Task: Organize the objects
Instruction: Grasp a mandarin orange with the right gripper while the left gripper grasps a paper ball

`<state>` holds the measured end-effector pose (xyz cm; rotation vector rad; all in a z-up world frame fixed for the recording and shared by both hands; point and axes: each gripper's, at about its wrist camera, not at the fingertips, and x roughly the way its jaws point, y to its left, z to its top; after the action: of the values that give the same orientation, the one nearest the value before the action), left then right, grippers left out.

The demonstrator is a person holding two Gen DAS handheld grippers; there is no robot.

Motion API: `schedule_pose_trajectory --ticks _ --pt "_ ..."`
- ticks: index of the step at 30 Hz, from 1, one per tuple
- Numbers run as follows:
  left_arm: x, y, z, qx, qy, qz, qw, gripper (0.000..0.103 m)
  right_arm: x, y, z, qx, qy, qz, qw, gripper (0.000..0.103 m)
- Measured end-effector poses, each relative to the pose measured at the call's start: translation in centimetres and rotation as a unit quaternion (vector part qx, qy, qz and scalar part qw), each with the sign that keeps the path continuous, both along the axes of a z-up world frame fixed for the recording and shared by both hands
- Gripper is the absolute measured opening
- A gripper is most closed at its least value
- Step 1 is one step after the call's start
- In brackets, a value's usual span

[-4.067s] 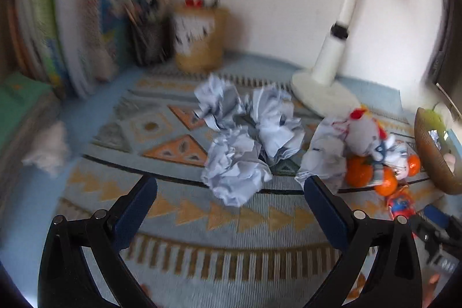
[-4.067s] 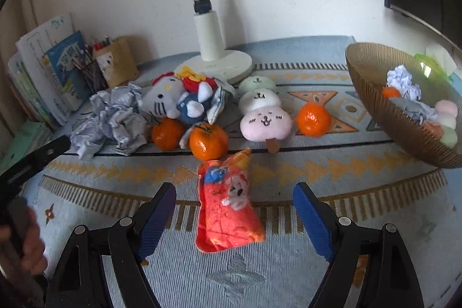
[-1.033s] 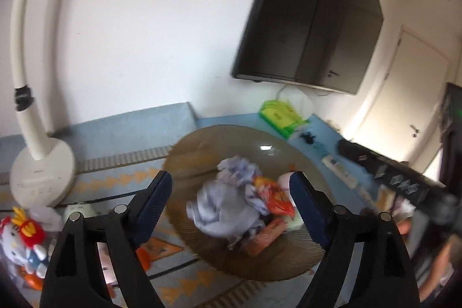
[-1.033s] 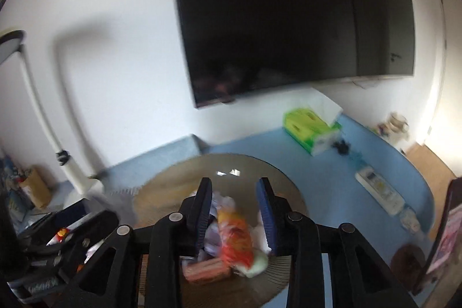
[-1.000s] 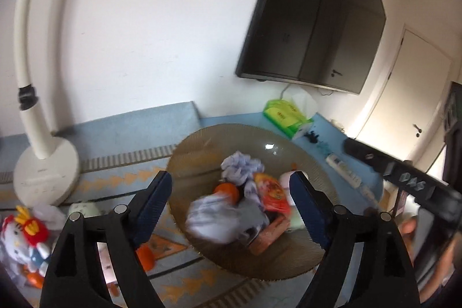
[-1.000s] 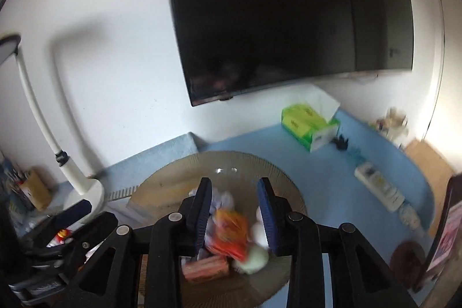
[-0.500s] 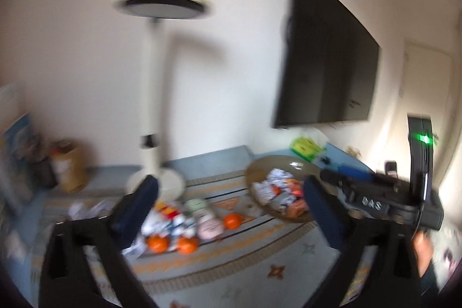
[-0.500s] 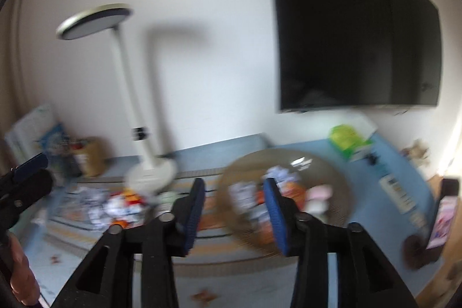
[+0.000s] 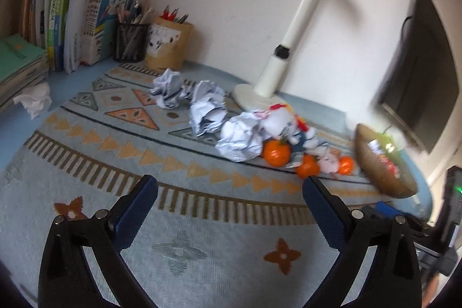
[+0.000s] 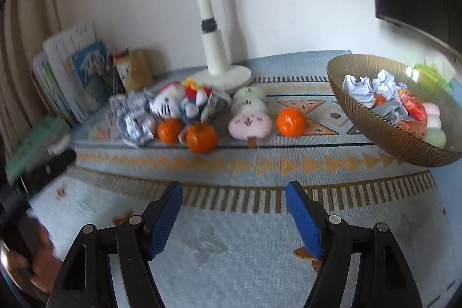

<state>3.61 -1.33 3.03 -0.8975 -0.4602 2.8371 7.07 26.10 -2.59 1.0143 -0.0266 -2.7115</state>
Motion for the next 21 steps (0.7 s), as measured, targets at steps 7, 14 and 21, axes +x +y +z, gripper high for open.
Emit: schedule_pose_trajectory --ticks 7,14,21 --pt "0.4 0.3 -0.4 -0.002 -0.01 -0.019 0.9998 0.101 0.4 -0.7 0.2 0.023 0.019 0.006 1.0 0.083" --pt "0.3 -0.4 -0.6 0.018 -0.011 -0.013 0.9997 0.101 0.1 0.0 0.2 0.006 0.013 0.005 1.0 0.083" --pt "0.2 -0.6 -0.6 0.017 -0.013 -0.005 0.9998 0.101 -0.4 1.0 0.1 -0.023 -0.002 -0.002 1.0 0.083"
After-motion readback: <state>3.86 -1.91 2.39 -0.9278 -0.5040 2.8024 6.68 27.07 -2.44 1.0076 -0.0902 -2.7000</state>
